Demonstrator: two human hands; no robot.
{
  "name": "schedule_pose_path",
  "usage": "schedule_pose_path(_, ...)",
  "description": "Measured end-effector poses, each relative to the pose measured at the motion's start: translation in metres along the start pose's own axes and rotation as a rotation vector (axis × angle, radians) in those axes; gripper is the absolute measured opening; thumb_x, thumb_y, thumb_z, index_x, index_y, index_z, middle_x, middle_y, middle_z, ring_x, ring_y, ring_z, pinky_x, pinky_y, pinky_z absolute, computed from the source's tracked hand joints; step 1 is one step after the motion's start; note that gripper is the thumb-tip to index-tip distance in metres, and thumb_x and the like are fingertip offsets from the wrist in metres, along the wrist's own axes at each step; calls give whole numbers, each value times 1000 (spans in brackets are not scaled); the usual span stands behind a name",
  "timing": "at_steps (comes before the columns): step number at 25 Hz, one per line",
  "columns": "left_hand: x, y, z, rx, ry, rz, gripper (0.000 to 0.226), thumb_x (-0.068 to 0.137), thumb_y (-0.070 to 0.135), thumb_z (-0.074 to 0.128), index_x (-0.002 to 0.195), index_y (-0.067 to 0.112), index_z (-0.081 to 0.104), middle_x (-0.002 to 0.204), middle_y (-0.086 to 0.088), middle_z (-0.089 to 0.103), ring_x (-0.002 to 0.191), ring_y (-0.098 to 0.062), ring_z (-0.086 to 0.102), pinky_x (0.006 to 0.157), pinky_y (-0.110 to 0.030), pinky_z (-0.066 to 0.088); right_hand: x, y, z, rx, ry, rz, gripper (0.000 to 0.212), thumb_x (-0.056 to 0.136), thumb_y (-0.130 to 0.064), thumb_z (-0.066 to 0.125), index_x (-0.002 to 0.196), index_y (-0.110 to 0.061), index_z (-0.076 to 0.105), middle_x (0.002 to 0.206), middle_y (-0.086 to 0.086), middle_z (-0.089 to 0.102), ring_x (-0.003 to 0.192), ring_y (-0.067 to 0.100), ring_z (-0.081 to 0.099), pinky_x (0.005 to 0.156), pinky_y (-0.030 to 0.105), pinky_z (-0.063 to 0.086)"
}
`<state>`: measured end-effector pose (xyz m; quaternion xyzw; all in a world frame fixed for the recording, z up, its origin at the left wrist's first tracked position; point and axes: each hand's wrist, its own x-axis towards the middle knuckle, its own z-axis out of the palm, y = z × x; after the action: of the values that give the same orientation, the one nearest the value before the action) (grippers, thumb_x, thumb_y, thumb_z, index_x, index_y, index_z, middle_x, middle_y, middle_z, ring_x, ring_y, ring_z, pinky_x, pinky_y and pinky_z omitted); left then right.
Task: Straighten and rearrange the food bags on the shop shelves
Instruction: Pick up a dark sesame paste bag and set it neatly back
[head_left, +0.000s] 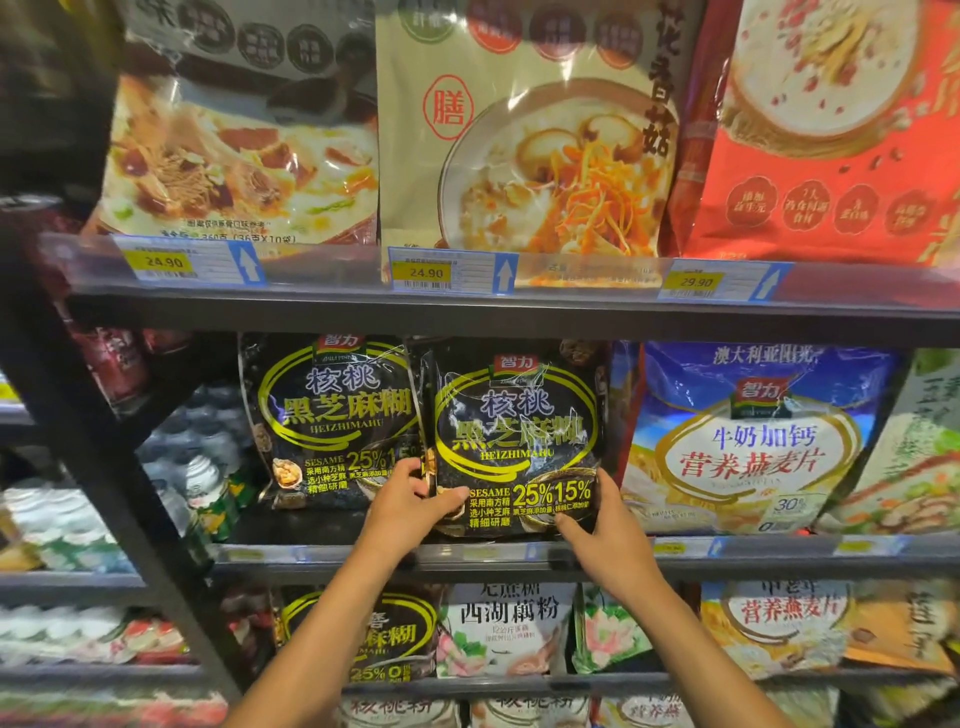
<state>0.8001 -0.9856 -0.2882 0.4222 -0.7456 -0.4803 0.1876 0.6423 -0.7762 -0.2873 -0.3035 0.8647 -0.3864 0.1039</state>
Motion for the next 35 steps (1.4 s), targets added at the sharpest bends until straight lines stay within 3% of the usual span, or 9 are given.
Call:
schedule_pose_path(3, -2, -3, -1, 180, 8, 16, 93, 69, 66, 83, 144, 29, 42, 134, -2, 52, 120, -23, 60, 101, -44, 52, 1, 2, 0, 17, -7, -2, 77, 94, -37, 71, 157, -30, 29, 143, -7, 60, 131, 20, 58, 101, 40, 51)
schedule_pose_path(5, -11, -3, 8, 238, 74, 37, 96, 71, 65, 82, 147, 29, 35, 146, 1, 50, 127, -26, 59, 99, -45, 52, 2, 4, 0, 22, -10, 1, 75, 94, -36, 71, 157, -30, 30, 142, -8, 61, 129, 18, 59, 100, 38, 51)
schedule_pose_path(9, -22, -3, 23, 331, 209, 82, 89, 75, 64, 80, 141, 27, 34, 146, 1, 51, 124, -29, 61, 90, -45, 54, 1, 5, 0, 35, -21, -13, 72, 95, -35, 72, 156, -30, 32, 135, -14, 58, 128, 14, 57, 103, 35, 48)
schedule_pose_path(16, 4, 0, 13, 229, 26, -21, 104, 62, 71, 84, 140, 21, 37, 135, -1, 62, 121, -29, 62, 97, -47, 53, 12, 7, 0, 148, -46, 51, 88, 92, -38, 74, 162, -27, 23, 153, -4, 52, 137, 23, 54, 112, 49, 46)
schedule_pose_path(19, 6, 2, 6, 184, -12, -7, 94, 49, 77, 80, 120, 26, 46, 122, 1, 65, 115, -28, 64, 98, -49, 54, 18, 3, 3, 217, -44, 65, 86, 90, -38, 75, 160, -29, 25, 147, -6, 57, 127, 25, 62, 108, 46, 47)
schedule_pose_path(21, 1, 5, 3, 140, -8, 39, 85, 54, 72, 84, 114, 28, 44, 117, 5, 67, 112, -27, 65, 96, -49, 54, 24, 5, 5, 274, -50, 67, 93, 86, -46, 76, 161, -29, 23, 153, -4, 53, 140, 23, 52, 115, 48, 43)
schedule_pose_path(26, -10, 23, -12, 88, 28, 125, 90, 63, 68, 86, 126, 29, 36, 123, 7, 60, 119, -28, 60, 96, -46, 52, 25, -9, 2, 492, -68, 117, 87, 96, -27, 73, 164, -23, 20, 166, 4, 35, 152, 23, 37, 121, 41, 34)
schedule_pose_path(31, -18, 18, -23, -122, -43, 143, 131, 63, 66, 89, 162, 36, 9, 165, 5, 33, 150, -25, 36, 120, -51, 35, 10, -12, 0, 652, -59, 71, 74, 99, -16, 69, 162, -23, 30, 163, 8, 39, 149, 22, 39, 108, 31, 34)
schedule_pose_path(35, -30, 12, -26, -263, -67, 165, 121, 50, 77, 89, 151, 47, 29, 152, 8, 52, 139, -22, 52, 115, -53, 42, -8, -11, -7, 710, -59, -5, 69, 101, -18, 66, 161, -25, 32, 156, 3, 44, 136, 17, 49, 106, 31, 38)
